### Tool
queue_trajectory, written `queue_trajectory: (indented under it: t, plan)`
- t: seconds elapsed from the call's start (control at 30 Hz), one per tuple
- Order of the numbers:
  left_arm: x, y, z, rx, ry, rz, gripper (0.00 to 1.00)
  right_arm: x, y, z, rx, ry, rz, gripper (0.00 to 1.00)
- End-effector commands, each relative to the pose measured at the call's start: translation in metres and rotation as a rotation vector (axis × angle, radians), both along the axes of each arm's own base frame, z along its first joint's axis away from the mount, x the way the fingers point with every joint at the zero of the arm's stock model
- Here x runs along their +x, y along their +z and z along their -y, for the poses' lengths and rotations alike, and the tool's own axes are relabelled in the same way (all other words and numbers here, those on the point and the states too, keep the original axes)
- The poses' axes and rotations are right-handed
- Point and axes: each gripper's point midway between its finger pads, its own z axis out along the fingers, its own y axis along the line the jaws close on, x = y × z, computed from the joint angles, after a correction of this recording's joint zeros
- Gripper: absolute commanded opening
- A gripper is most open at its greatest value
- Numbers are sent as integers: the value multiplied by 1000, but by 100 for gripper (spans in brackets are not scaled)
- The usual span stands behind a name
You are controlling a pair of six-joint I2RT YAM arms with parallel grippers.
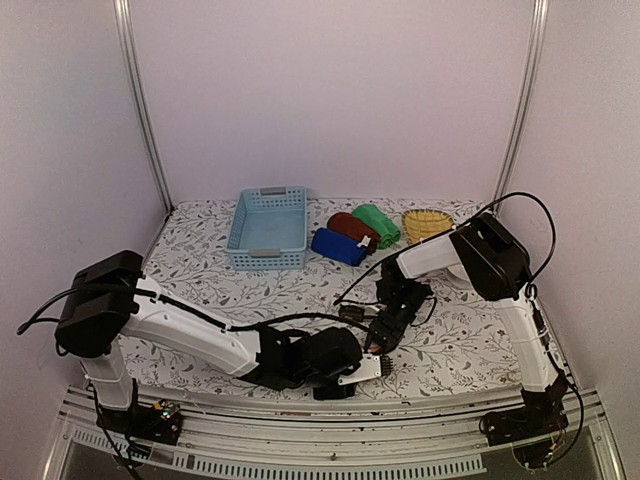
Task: Roll the towels
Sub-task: Pick up the towel from the center of the board.
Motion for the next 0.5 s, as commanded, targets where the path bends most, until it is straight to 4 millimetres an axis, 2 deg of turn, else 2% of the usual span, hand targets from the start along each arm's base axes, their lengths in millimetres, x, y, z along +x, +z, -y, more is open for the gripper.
queue_trajectory:
  t: [0.0,0.13,0.2,0.3,0.37,0.47]
  plan:
    - [-45,-27,9,43,-126,-176,57,13,18,-19,115,-117,-85,9]
    - [-33,-46,14,88,-73,-114,64,13,18,-19,111,-123,-95,9]
    - [-23,-50,15,114,-35,-31,62,13,17,-19,110,-123,-96,9]
    - [-9,-48,13,134,7,61,50,12,17,-18,109,-122,-96,9]
    - [-4,-37,13,112,21,90,42,12,18,-18,109,-121,-94,10]
    - [2,-23,11,75,37,114,29,14,26,-19,125,-116,-70,17]
